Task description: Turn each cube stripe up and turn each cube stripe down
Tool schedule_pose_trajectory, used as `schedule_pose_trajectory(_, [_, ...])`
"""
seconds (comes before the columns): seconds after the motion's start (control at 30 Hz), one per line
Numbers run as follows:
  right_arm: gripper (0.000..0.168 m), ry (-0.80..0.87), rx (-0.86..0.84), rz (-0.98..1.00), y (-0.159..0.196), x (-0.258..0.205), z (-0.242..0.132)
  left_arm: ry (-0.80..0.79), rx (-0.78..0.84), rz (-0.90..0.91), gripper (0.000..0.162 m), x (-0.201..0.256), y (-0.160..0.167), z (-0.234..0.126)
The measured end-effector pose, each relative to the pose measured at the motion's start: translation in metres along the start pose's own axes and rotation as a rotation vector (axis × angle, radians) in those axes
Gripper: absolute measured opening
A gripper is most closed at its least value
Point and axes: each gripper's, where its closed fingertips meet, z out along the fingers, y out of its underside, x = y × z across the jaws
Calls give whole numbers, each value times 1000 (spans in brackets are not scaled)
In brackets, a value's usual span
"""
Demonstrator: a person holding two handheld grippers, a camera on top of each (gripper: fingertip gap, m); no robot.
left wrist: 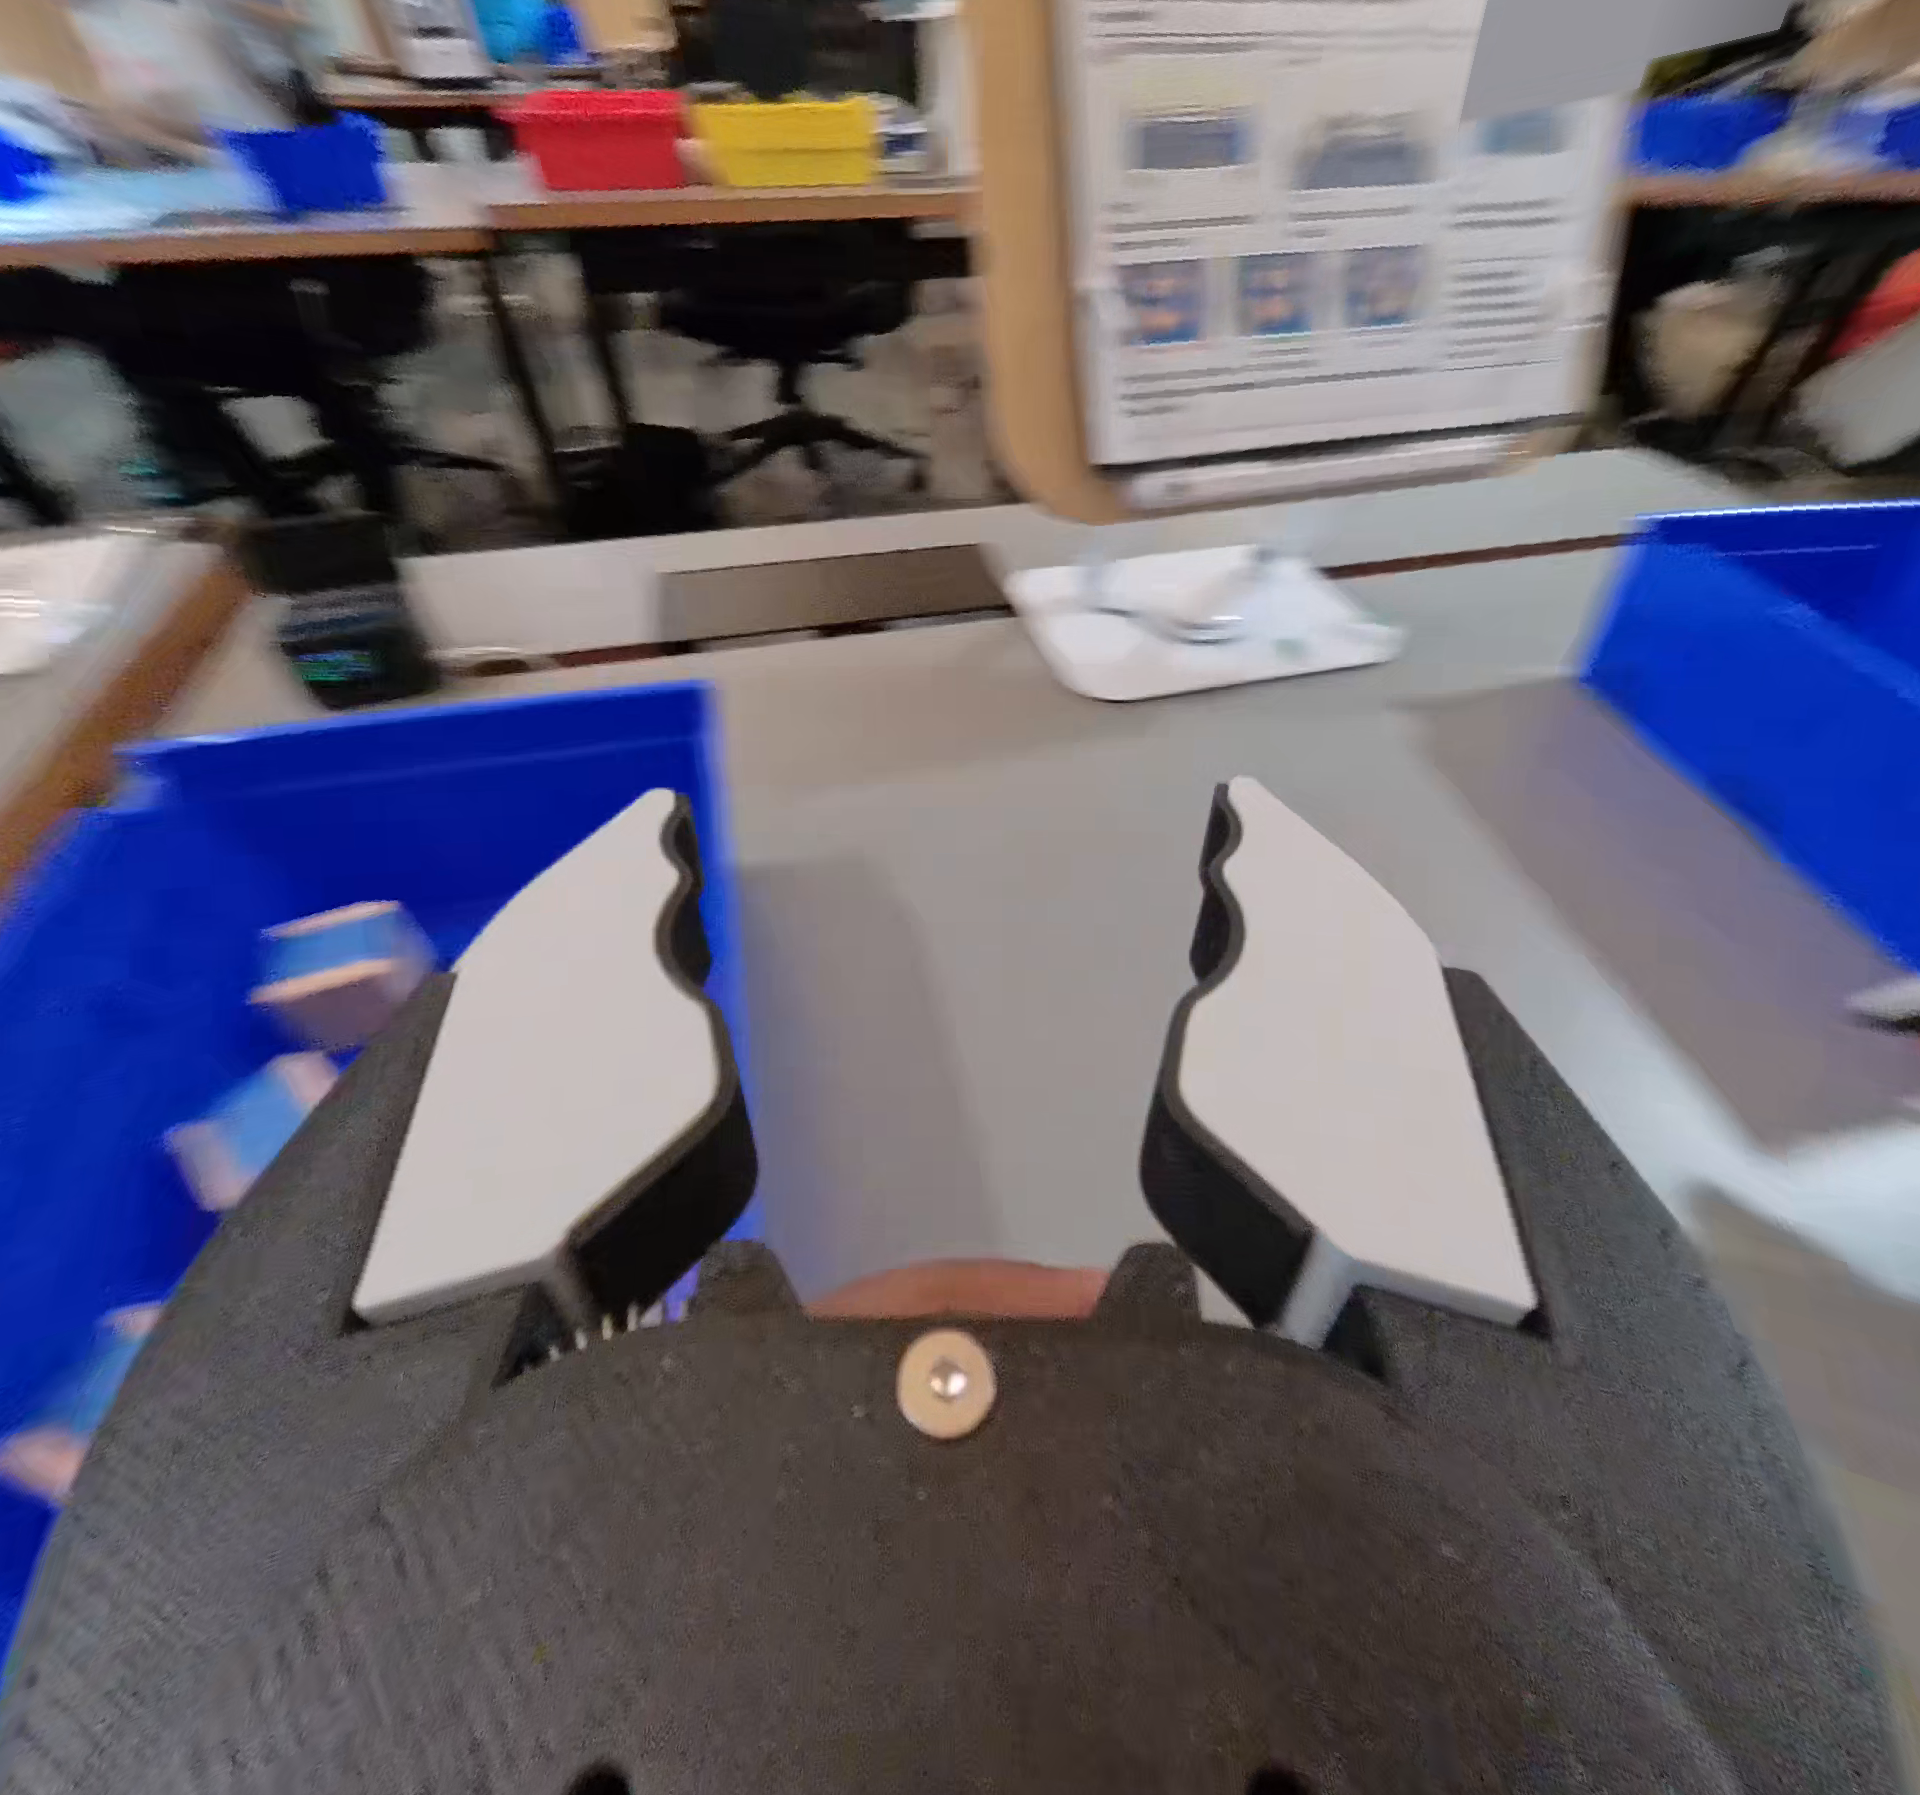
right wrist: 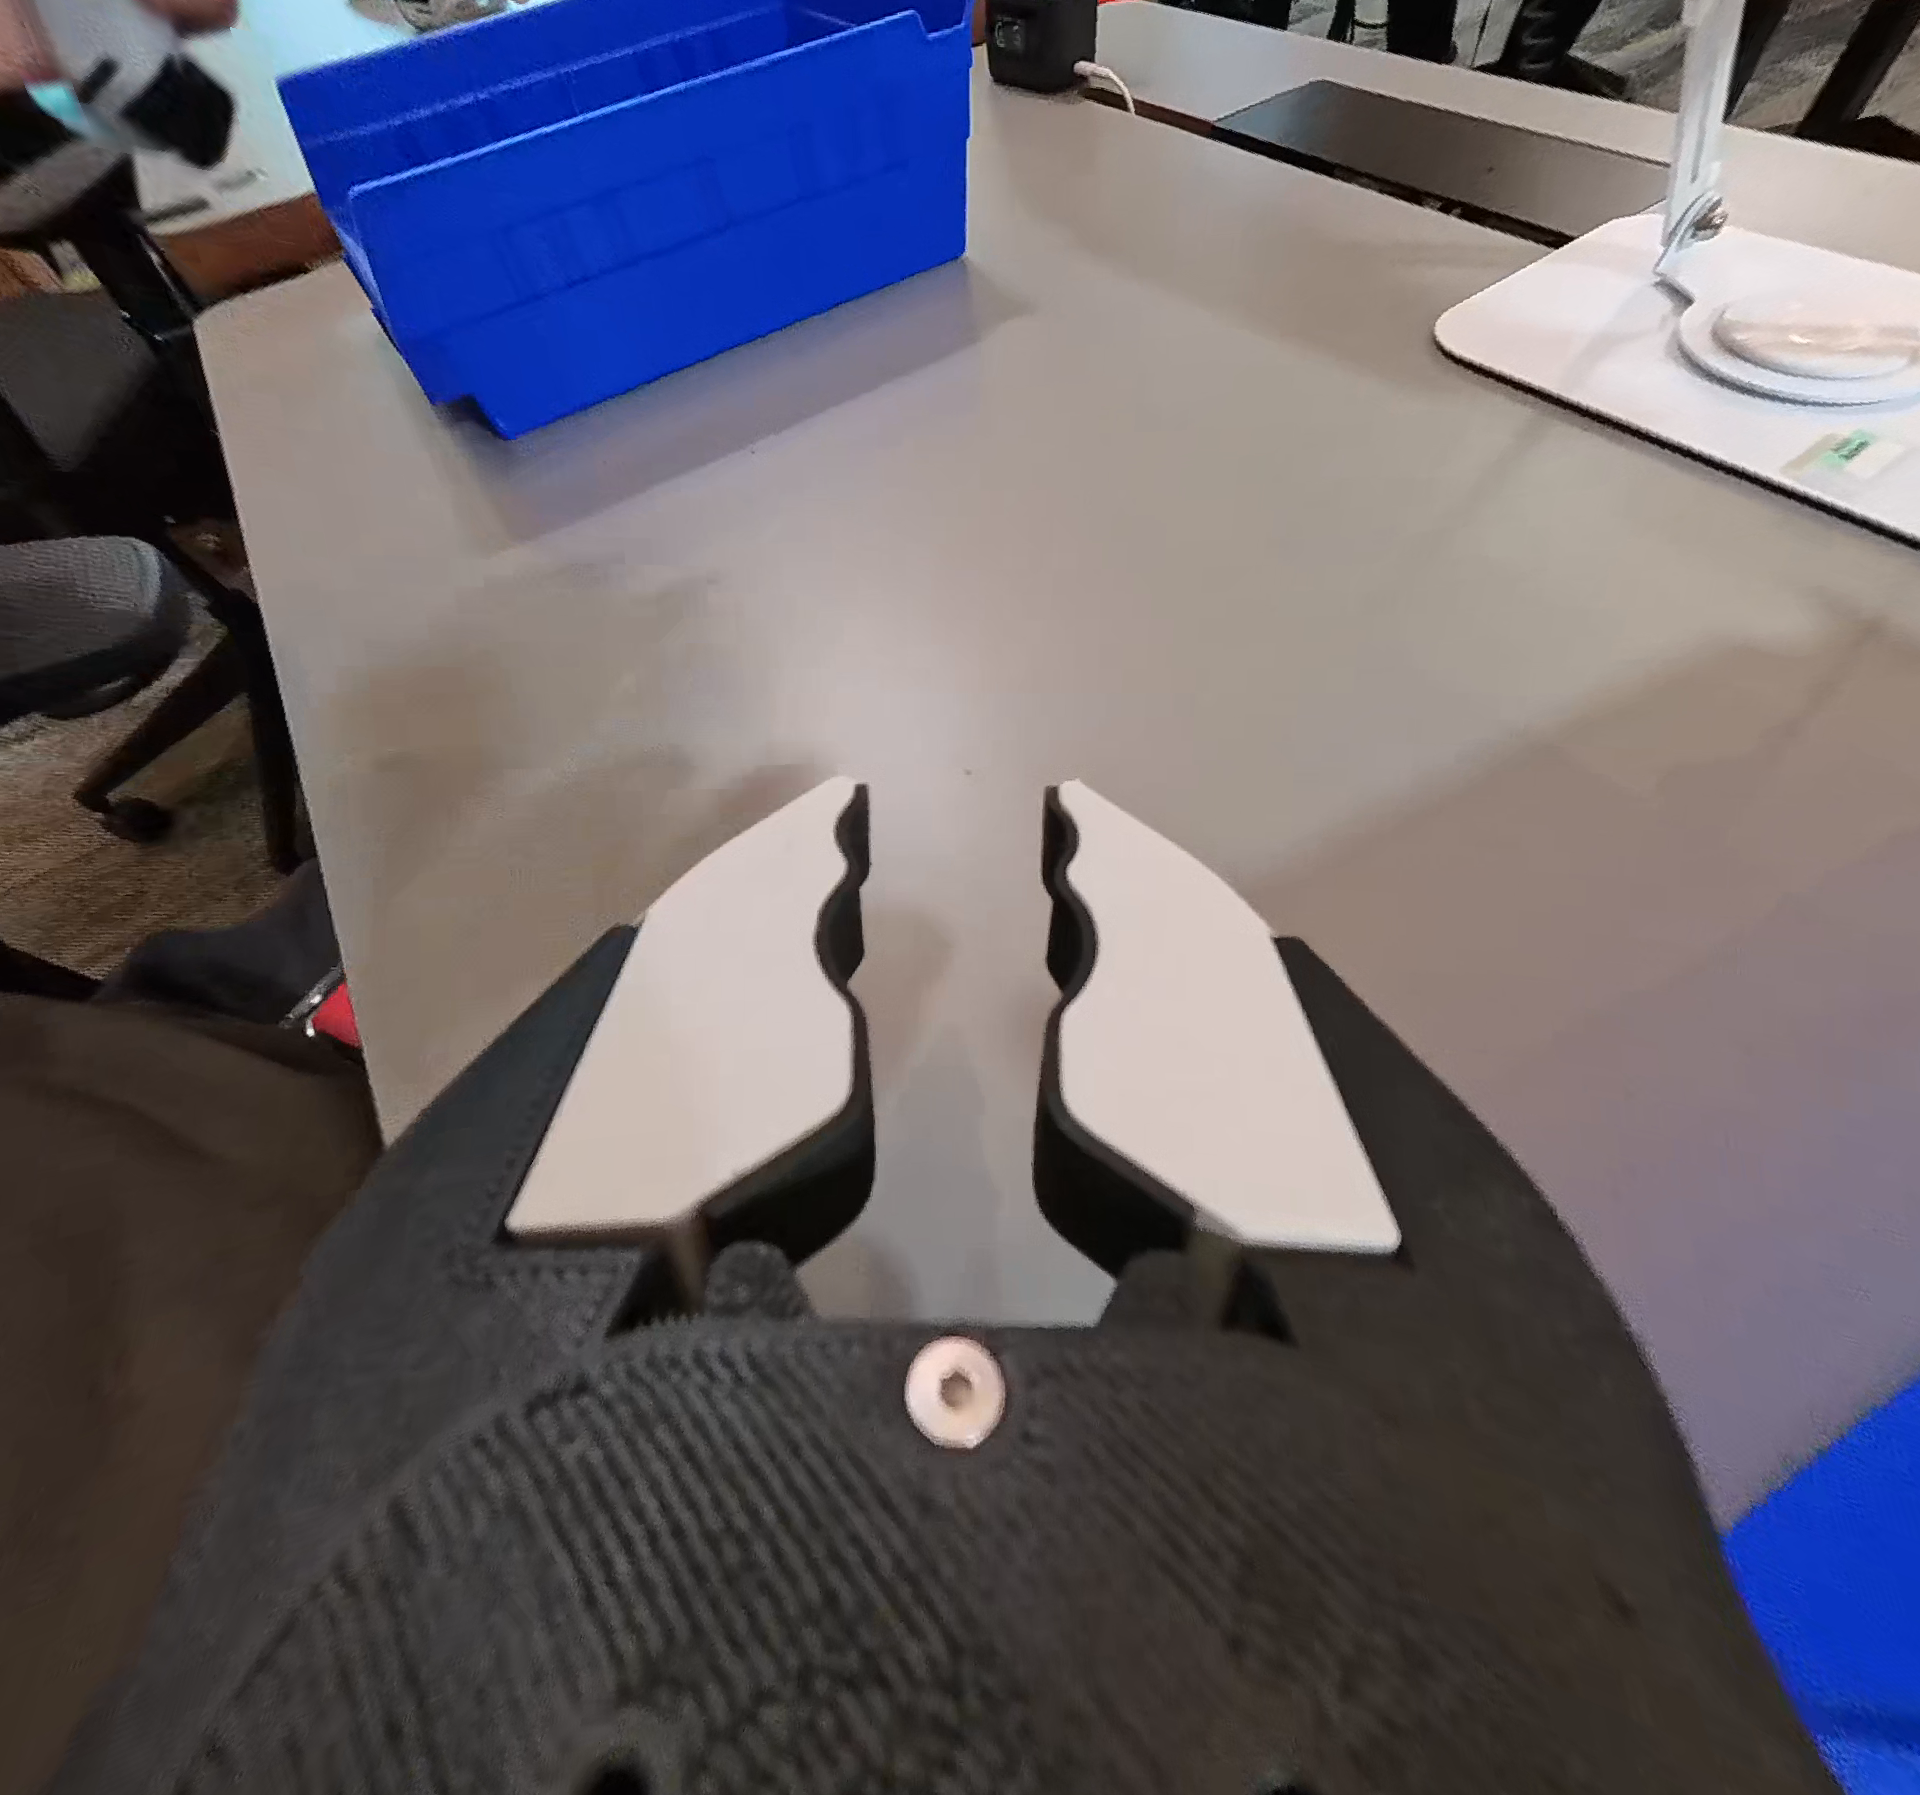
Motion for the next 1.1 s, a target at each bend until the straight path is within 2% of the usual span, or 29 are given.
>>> schedule_pose_trajectory(0.07, [32, -14, 7, 26, -1, -1, -1, -119, -42, 28, 92, -54, -9, 14])
schedule_pose_trajectory(0.13, [33, -16, 21, 60, -3, 1, -4, -172, -154, 3, 88, -98, 4, 39])
schedule_pose_trajectory(0.17, [34, -16, 30, 81, -5, 2, -6, -176, -266, -55, 87, -117, 24, 53])
schedule_pose_trajectory(0.23, [34, -11, 46, 127, -7, 6, -11, -85, -501, -247, 88, -131, 70, 80])
schedule_pose_trajectory(0.3, [34, 6, 59, 158, -9, 13, -16, -5, -585, -401, 80, -131, 98, 103])
schedule_pose_trajectory(0.33, [34, 15, 65, 168, -9, 16, -19, -11, -612, -400, 76, -135, 111, 111])
schedule_pose_trajectory(0.43, [35, 25, 85, 190, -12, 22, -23, -157, -738, -235, 77, -157, 148, 123])
schedule_pose_trajectory(0.47, [35, 26, 90, 194, -13, 22, -24, -151, -772, -203, 72, -155, 156, 125])
schedule_pose_trajectory(0.53, [35, 31, 92, 199, -13, 24, -24, -77, -779, -194, 48, -142, 159, 129])
schedule_pose_trajectory(0.63, [35, 44, 85, 193, -11, 26, -24, -174, -677, -105, 46, -157, 131, 123])
schedule_pose_trajectory(0.7, [35, 47, 78, 191, -8, 27, -23, -202, -536, -76, 46, -158, 92, 112])
schedule_pose_trajectory(0.8, [34, 37, 68, 200, -5, 26, -18, -125, -250, -93, 46, -130, 16, 88])
schedule_pose_trajectory(0.87, [34, 20, 67, 207, -4, 23, -15, 30, -96, -152, 45, -86, -26, 71])
schedule_pose_trajectory(0.93, [35, 1, 74, 201, -6, 18, -12, 236, 1, -222, 46, -30, -52, 57])
schedule_pose_trajectory(1.03, [40, 8, 116, 149, -15, 13, -13, 563, 74, -359, 46, 59, -66, 39])
schedule_pose_trajectory(1.1, [47, 65, 159, 86, -23, 15, -18, 754, 49, -473, 46, 106, -61, 34])
